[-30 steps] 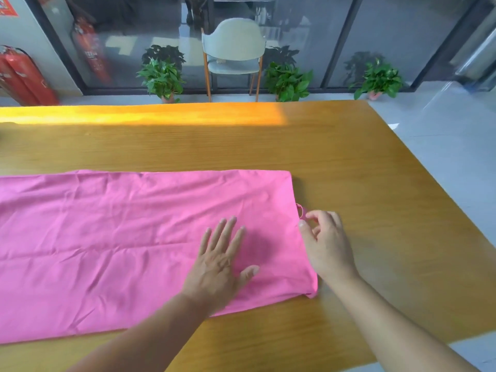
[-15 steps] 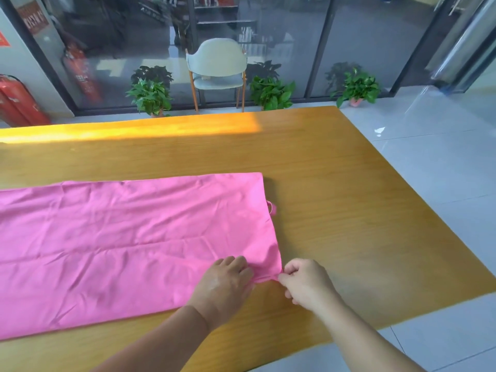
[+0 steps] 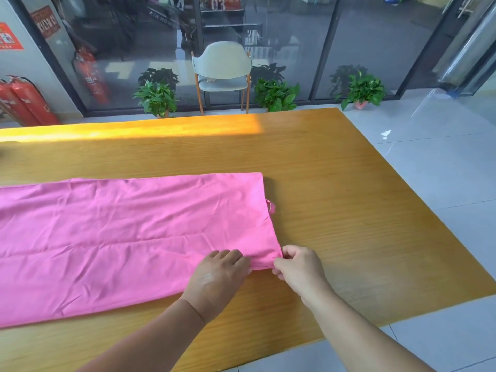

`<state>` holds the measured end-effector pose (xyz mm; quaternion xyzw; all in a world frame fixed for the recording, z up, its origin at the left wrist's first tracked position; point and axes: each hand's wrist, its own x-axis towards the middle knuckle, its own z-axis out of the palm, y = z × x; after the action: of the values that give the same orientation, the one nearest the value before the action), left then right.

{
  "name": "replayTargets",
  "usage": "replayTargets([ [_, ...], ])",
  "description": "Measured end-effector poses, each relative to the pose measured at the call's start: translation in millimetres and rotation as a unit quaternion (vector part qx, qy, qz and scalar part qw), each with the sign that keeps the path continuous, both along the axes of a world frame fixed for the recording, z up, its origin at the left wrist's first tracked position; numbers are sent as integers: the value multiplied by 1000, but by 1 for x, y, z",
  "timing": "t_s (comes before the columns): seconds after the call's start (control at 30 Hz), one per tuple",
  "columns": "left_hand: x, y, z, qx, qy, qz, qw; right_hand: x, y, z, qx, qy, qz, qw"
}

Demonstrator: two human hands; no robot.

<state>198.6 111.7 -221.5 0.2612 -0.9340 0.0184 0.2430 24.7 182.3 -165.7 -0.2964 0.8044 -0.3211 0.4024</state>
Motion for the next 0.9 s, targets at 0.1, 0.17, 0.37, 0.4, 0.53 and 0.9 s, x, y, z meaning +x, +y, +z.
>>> replayTargets([
  [0.1,4,0,7,-22,-25,-12,999,-4,-2,1,-21,-36,-22,999],
  [0.17,7,-1,10,-33,-36,-7,999,-6,-4,4,-23,-103,-50,993],
  [0.37,6,-4,11,88,18,36,995,-22,-10,11,-33,-102,11,994],
  [0.4,5,-5,12,106,25,27,994,-24,-10,14,-49,-77,45,995],
  [0.53,4,-9,19,158,51,6,986,-35,-11,18,-68,-28,157,985],
  [0.9,18,2,2,146,-87,-13,985,-50,-7,9,60,-25,220,973],
])
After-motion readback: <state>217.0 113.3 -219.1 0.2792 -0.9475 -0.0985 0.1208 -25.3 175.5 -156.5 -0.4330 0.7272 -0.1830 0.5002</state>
